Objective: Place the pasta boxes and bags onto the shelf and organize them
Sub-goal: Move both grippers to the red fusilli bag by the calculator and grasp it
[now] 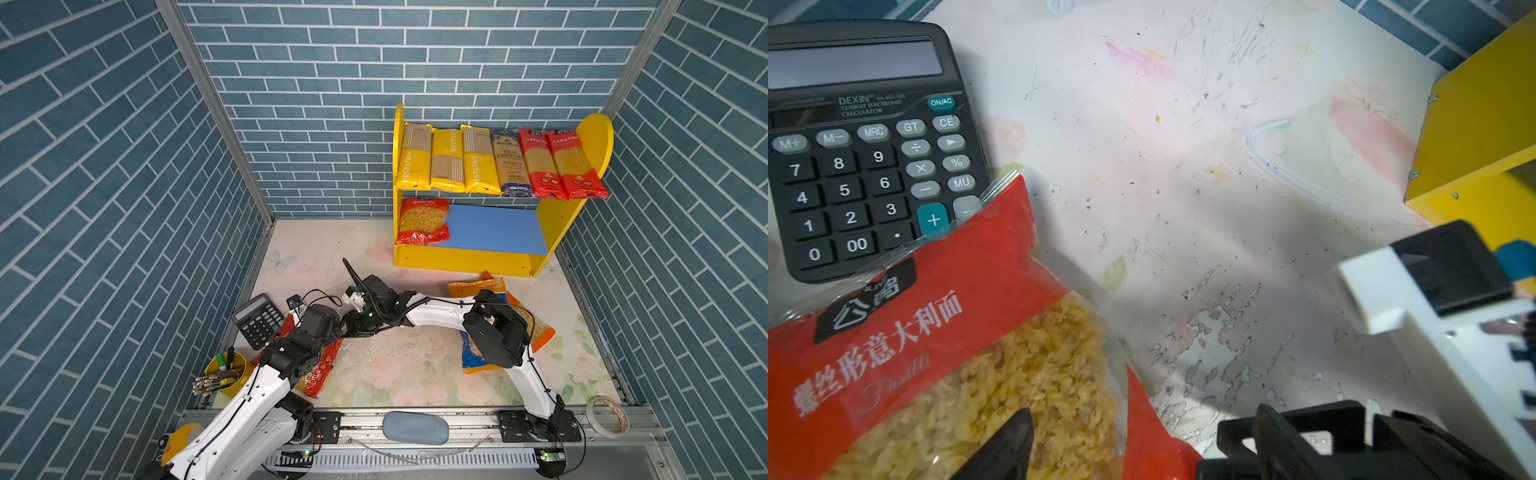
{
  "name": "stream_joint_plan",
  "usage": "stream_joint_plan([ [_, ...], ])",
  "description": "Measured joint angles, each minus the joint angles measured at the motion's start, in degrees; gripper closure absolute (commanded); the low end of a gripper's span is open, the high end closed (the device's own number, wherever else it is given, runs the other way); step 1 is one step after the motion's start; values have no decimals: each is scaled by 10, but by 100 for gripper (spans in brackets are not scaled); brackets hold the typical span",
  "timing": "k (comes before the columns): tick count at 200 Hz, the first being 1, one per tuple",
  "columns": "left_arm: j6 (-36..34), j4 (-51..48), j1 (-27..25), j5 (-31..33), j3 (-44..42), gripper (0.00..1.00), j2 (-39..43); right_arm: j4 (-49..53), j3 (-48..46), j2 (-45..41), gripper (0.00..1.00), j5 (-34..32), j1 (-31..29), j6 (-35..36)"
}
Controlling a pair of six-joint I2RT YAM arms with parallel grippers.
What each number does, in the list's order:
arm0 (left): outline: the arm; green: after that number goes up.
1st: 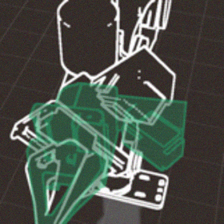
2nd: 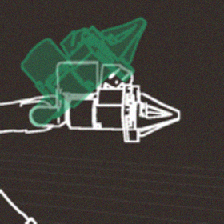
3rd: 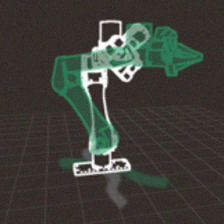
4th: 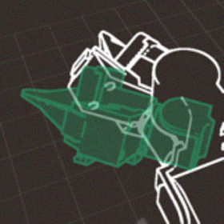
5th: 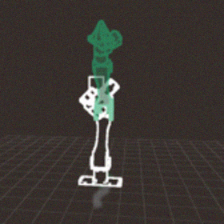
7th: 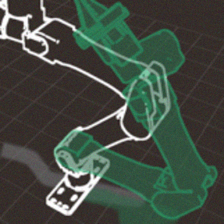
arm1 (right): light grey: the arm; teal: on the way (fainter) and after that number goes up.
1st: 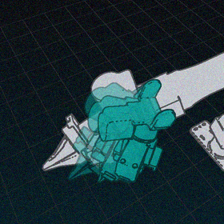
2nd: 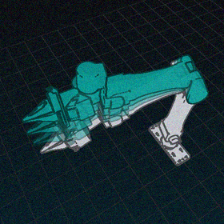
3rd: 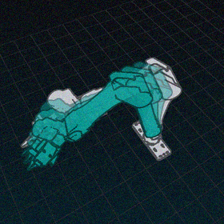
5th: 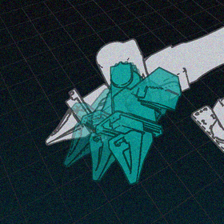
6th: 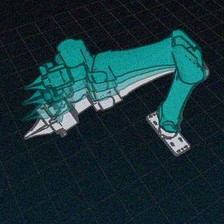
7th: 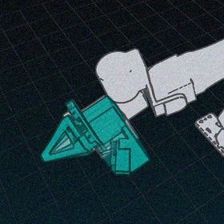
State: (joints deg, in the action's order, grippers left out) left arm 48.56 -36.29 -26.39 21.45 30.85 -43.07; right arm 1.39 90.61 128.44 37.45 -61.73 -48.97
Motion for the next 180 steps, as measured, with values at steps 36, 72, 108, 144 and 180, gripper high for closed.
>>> stream_joint_plan([
  [36, -7, -1, 0, 4, 3, 16, 0, 11, 17, 17, 86, 16, -1, 10],
  [72, -10, 2, 0, 2, 3, 16, 0, 0, -7, -1, 100, -3, 3, 18],
  [108, -26, 30, 0, -21, 5, 14, -3, -59, -150, -118, 100, -46, 32, -7],
  [144, -36, 79, -16, -52, 17, 14, -37, -75, -317, -280, 100, -135, 110, -33],
  [180, -41, 146, -75, -74, 25, 16, -111, -33, -419, -408, 100, -231, 125, -37],
])
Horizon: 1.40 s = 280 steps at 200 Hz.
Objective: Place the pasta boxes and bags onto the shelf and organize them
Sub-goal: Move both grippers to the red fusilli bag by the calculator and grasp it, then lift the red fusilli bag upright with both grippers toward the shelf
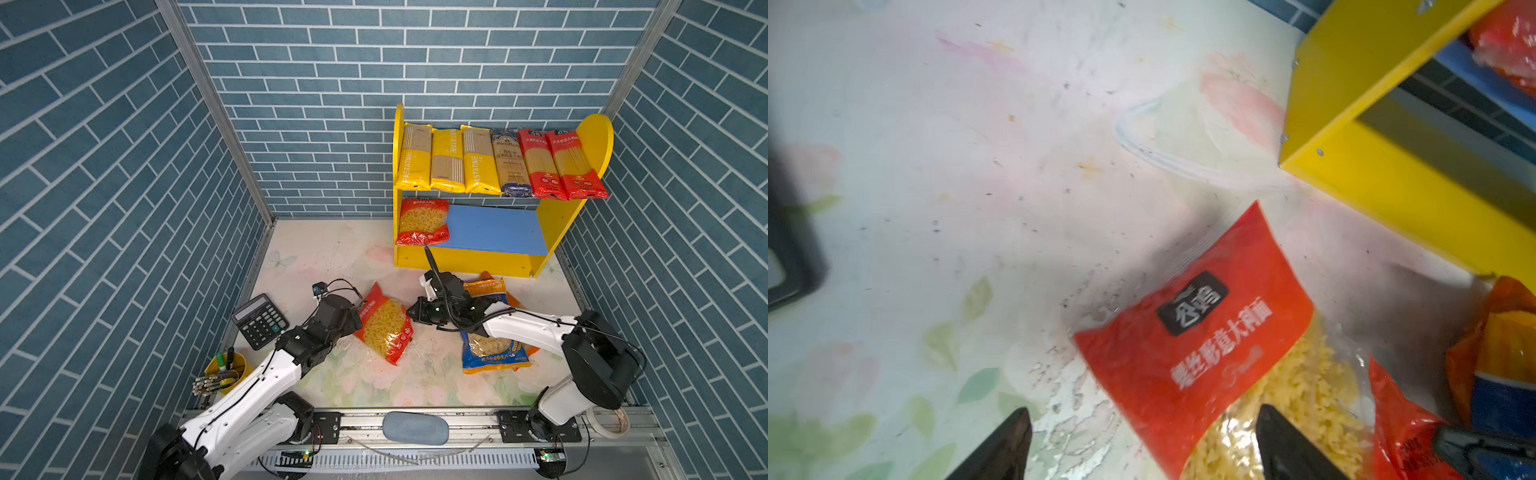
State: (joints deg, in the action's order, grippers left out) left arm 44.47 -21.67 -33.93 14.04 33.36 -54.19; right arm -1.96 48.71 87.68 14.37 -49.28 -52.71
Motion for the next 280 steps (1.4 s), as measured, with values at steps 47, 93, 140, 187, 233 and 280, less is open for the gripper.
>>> stream_joint_plan([
  [47, 7, 63, -31, -42, 0, 22, -51, 42, -59, -41, 85, 23, -23, -10],
  [93, 3, 93, -31, -94, -25, 23, -48, 101, -78, -114, 53, 41, 37, 5],
  [140, 17, 148, 9, -170, -87, 33, -58, 34, -82, -75, 43, 56, 67, -11],
  [187, 26, 210, 17, -210, -101, 42, -95, -57, -81, 44, 32, 75, 66, -36],
  [233, 36, 272, 17, -233, -124, 60, -132, -149, -66, 104, 31, 115, 65, -61],
  [280, 44, 302, 17, -244, -124, 73, -152, -255, -54, 163, 36, 165, 60, -101],
])
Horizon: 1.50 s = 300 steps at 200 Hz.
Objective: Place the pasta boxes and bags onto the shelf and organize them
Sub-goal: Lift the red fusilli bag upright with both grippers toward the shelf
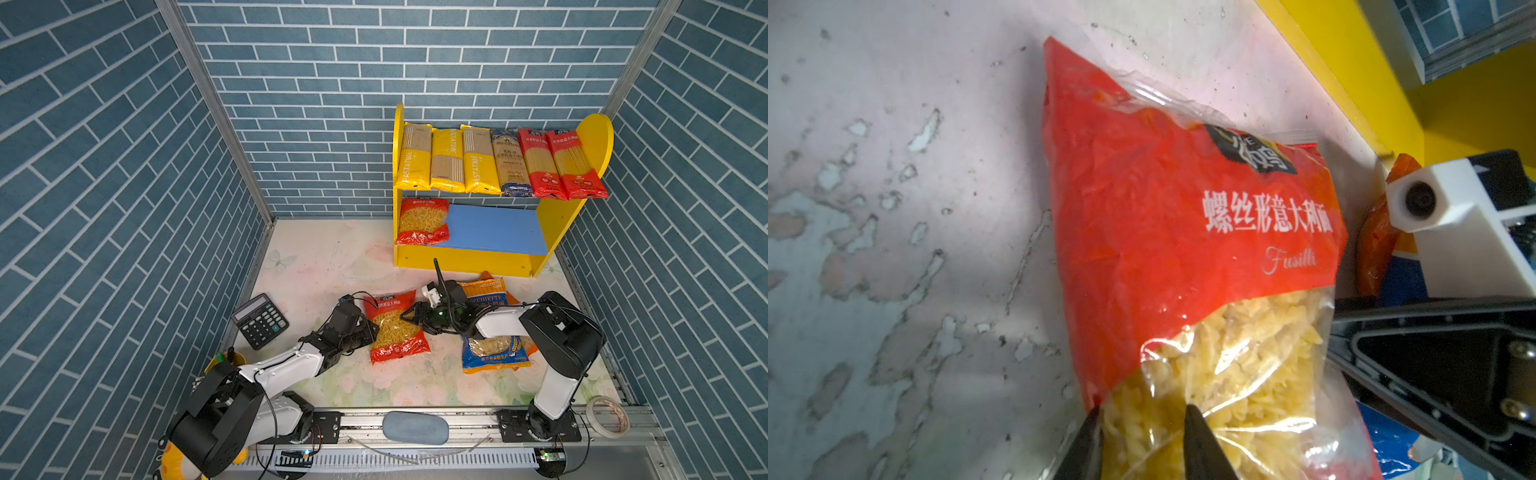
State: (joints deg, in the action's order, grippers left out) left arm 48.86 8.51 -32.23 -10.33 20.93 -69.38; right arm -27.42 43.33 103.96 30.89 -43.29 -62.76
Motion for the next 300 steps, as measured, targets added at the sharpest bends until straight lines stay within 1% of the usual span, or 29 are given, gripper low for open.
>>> stream_joint_plan([
  [11, 1, 1, 0, 0, -1, 75, 0, -14, 1, 7, 38, 5, -3, -4],
  [23, 2, 2, 1, 1, -2, 77, 0, -22, 3, 13, 42, 6, -7, -6],
  [46, 2, 0, 1, 3, -2, 78, 2, -35, 6, 21, 56, 6, -11, -16],
  [78, -2, -10, 1, 8, -2, 78, 16, -53, 5, 20, 71, -1, -14, -14],
  [109, -7, -13, 1, 10, -2, 77, 19, -67, 3, 8, 83, -13, -20, -12],
  [126, -8, -14, 1, 11, -2, 76, 23, -97, -9, 2, 90, -24, -23, -12],
  [148, -14, -30, 1, 11, 1, 75, 40, -153, -44, -6, 97, -47, -26, -13],
  [177, -24, -69, 5, 11, 21, 73, 75, -181, -60, -19, 100, -62, -28, -6],
  [205, -38, -108, 15, 11, 52, 70, 113, -184, -60, -47, 100, -68, -27, 14],
  [217, -44, -122, 20, 11, 63, 67, 127, -177, -60, -66, 100, -70, -25, 26],
  [236, -52, -143, 27, 11, 76, 57, 147, -164, -60, -102, 100, -72, -17, 49],
  [261, -58, -158, 30, 10, 92, 46, 157, -128, -60, -170, 100, -74, -3, 78],
  [300, -71, -177, 30, 10, 134, 40, 144, -58, -60, -286, 100, -71, 37, 127],
])
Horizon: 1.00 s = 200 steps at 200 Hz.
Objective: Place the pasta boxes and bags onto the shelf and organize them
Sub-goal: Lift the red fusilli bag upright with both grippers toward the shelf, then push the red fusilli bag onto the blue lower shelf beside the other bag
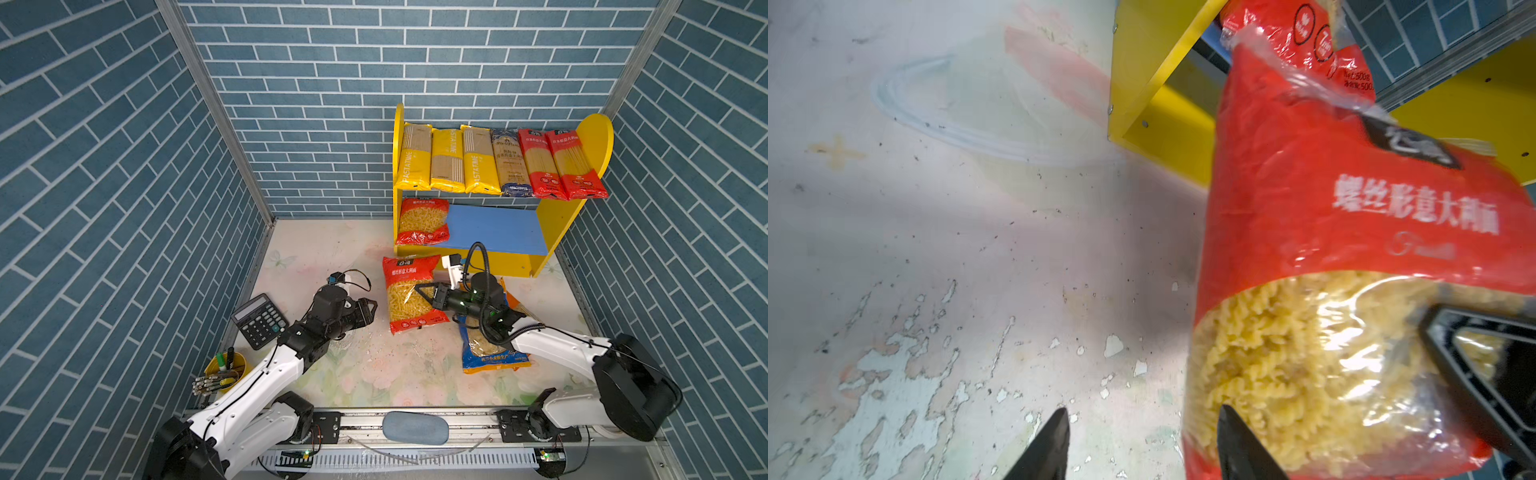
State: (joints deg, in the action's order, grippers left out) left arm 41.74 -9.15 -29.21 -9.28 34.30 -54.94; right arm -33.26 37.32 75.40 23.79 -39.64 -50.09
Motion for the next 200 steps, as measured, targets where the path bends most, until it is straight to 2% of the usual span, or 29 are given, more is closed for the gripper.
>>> stream_joint_plan([
  [26, -9, 9, -7, -4, 25, 35, -16, 58, 1, -60, 100, 12, 52, 23],
  [55, -36, 27, -43, 0, 69, 29, -47, 121, 1, -104, 100, 25, 128, 36],
  [87, -52, 91, -77, -5, 120, 22, -112, 159, 7, -116, 100, 48, 208, 33],
  [127, -40, 196, -103, -9, 138, 13, -198, 178, 41, -115, 100, 96, 306, 0],
  [164, -15, 288, -105, -24, 158, 8, -288, 101, 86, -52, 100, 139, 381, -72],
  [200, 11, 356, -106, -36, 200, 7, -362, 28, 128, 48, 100, 152, 408, -133],
])
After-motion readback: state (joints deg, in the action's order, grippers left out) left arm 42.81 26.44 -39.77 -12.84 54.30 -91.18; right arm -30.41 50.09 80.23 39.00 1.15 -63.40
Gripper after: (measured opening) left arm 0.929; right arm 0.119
